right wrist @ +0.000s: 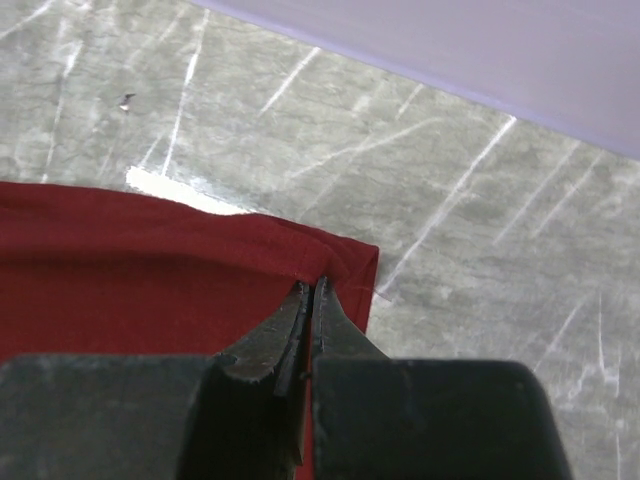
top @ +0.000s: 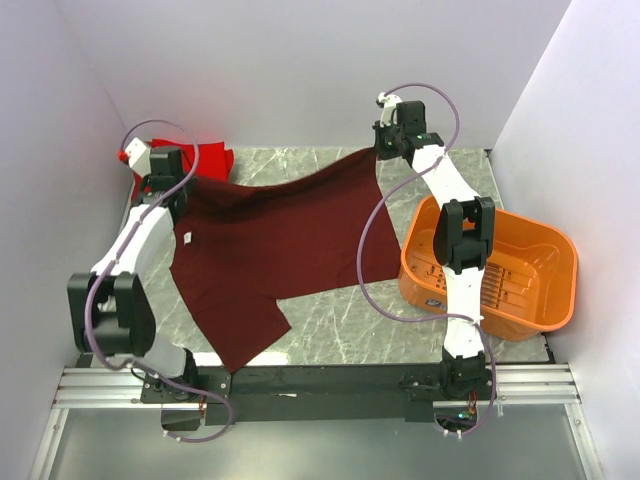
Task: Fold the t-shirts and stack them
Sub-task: Fold the tshirt
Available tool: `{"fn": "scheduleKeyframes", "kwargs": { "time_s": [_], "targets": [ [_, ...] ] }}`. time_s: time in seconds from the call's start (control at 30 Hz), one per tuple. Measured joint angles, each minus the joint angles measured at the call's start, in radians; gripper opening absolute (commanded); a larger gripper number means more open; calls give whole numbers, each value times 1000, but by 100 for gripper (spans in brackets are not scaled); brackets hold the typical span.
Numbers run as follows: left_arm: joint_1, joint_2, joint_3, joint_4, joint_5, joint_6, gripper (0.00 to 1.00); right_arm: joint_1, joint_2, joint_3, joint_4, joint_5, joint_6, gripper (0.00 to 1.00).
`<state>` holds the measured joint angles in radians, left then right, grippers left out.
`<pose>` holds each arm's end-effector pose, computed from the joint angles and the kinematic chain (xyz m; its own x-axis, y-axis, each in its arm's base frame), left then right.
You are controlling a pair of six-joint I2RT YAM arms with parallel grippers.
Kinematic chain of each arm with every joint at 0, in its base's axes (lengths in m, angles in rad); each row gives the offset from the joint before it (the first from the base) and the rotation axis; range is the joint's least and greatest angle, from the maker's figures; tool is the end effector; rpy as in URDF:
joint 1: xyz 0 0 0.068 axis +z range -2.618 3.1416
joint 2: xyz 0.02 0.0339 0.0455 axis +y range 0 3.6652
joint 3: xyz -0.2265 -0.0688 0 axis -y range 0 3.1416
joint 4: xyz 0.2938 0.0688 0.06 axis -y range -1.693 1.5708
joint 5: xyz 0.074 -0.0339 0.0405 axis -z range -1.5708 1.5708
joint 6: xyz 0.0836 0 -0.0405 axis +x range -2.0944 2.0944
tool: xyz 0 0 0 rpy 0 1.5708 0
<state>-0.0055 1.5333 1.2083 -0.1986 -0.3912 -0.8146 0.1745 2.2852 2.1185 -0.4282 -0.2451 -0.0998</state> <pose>0.4403 0.0295 0.2272 -0.1066 -0.6719 -0.7329 -0.5868 0.6376 -0.4992 0.5840 0.1235 0.2081 -0.5127 -0.1885 -0.8376 -0.4195 0.9062 0.0528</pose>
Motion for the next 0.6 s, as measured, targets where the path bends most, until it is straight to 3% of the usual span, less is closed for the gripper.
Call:
{"fn": "scheduleKeyframes", "kwargs": {
  "time_s": [0.2,0.6],
  "targets": [
    [-7,-116,-77,-90,-29,-115,1,0,0,0,23,-21,-18,0],
    [-95,-219,-177,-434,-82,-390,1,0,-6,-48,25,-26,-37,0]
  ]
}}
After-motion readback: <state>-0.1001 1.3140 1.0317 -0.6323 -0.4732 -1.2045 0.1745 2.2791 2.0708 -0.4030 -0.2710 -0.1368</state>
